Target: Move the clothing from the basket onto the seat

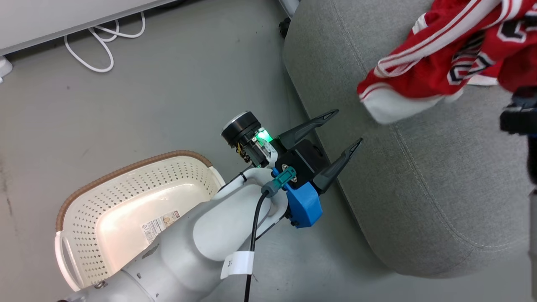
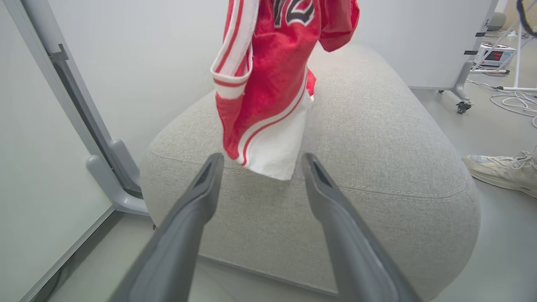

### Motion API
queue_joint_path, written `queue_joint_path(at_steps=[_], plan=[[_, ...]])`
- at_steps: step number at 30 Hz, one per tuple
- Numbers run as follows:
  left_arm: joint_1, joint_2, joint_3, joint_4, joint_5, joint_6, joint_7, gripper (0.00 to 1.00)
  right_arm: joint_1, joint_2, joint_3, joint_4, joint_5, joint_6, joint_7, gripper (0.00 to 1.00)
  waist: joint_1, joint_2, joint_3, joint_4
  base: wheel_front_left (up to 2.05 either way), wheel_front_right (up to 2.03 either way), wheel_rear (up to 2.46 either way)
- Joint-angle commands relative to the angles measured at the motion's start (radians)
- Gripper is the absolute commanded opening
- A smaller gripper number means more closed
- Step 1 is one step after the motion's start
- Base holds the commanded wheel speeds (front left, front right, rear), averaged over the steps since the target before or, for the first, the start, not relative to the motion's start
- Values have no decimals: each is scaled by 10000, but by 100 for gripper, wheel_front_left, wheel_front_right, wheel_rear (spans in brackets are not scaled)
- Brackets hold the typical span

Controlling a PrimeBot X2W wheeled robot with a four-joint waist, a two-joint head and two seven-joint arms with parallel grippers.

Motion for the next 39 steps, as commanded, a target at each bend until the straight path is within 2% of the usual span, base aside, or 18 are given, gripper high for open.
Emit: queue_joint_path(at_steps=[1,4,5,12,16,20,23,27,33,39], plan=[[-133,74,55,-30,4,43,-42,100,-208,-102,-48,-60,-19,1,-37,0,0,0,130,29,0,0,0],[-396,147,37,-162,90,68,11,100,-1449,-884,-599,-146,143,1,-37,0,0,0,629,186,0,0,0],[-396,147,37,-162,90,68,11,100,-1449,-884,-599,-146,143,1,-37,0,0,0,629,186,0,0,0],[-893,367,31,-397,284,100,119,100,-2944,-2308,-1791,270,356,1,-35,0,0,0,1604,405,0,0,0],[-1182,490,-6,-579,393,133,207,100,-3387,-3039,-2363,1238,471,1,-35,0,0,0,2165,469,0,0,0],[-1368,621,-34,-757,475,185,286,100,-3454,-3423,-2684,2350,418,1,-35,0,0,0,2564,502,0,0,0],[-1439,694,-76,-884,532,200,299,100,-3322,-3437,-2746,3021,258,-1,-35,0,0,0,2771,510,0,0,0],[-1406,736,-179,-1013,546,205,348,100,-3122,-3031,-2956,3895,109,1,-37,0,0,0,2936,504,0,0,0],[-1438,802,-273,-1160,535,223,427,100,-2887,-2520,-3008,4778,-152,1,-35,0,0,0,3084,505,0,0,0],[-1519,945,-290,-1273,499,236,475,100,-3088,-2386,-2957,5532,-256,1,-35,0,0,0,3204,545,0,0,0]])
